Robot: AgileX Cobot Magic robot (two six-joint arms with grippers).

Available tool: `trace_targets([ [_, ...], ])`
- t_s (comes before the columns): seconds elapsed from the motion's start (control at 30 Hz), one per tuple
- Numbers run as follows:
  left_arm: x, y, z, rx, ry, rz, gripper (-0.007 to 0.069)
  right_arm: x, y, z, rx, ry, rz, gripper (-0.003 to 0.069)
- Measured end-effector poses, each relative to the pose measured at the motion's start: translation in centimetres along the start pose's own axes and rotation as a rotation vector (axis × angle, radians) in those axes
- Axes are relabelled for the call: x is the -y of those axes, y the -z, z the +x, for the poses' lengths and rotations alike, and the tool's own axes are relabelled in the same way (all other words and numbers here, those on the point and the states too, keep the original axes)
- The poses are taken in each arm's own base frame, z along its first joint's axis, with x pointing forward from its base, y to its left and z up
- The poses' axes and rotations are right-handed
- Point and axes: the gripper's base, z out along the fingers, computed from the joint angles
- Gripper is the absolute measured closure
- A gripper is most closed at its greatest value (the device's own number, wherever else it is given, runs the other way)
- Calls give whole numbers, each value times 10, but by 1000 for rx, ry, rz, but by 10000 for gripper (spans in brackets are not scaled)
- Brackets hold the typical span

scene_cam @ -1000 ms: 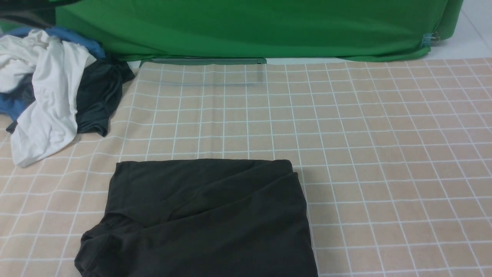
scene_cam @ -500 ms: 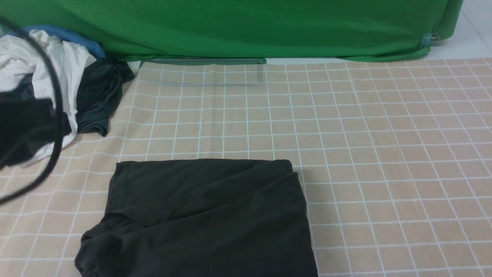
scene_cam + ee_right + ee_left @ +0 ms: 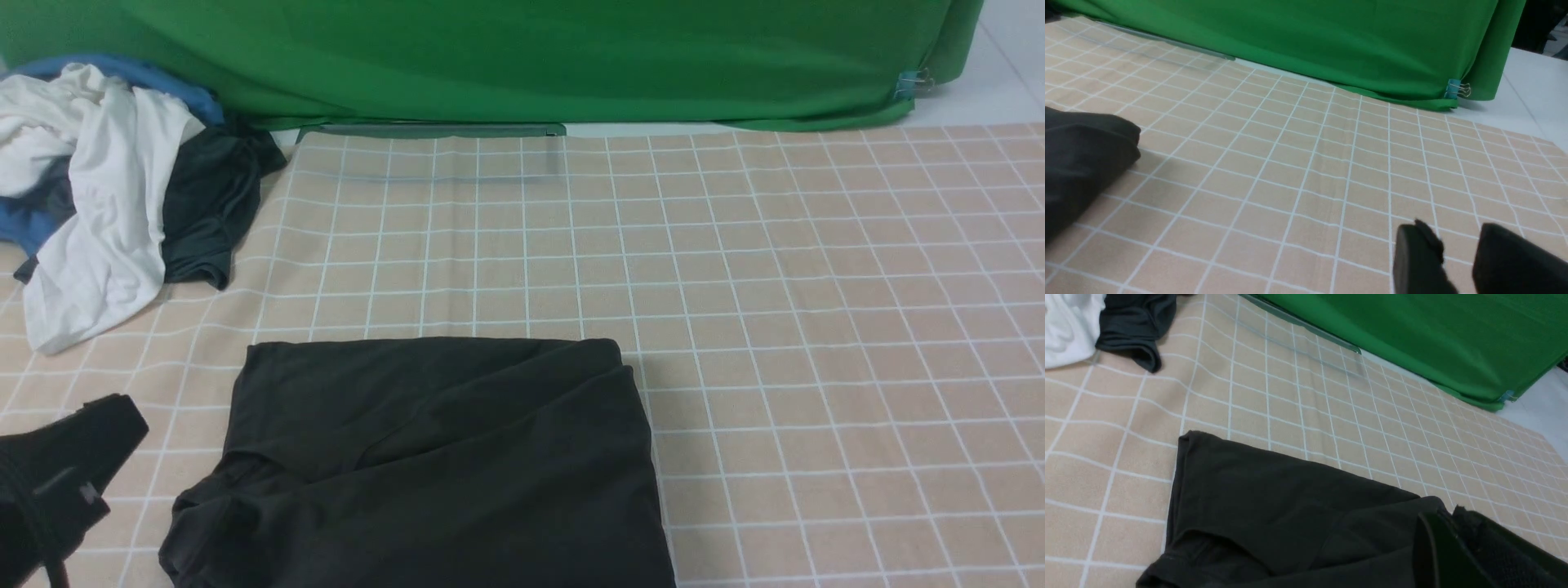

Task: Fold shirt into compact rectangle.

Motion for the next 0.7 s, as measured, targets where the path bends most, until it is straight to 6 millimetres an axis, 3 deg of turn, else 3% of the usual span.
trace_targets([
  [0.37,6,12,-23,298,-27,59,608,0,0,0,-1,7,0,421],
  [0.57,4,13,-24,311,-122,22,608,0,0,0,-1,7,0,421],
  [0.7,1,13,-24,310,-278,-38,608,0,0,0,-1,7,0,421],
])
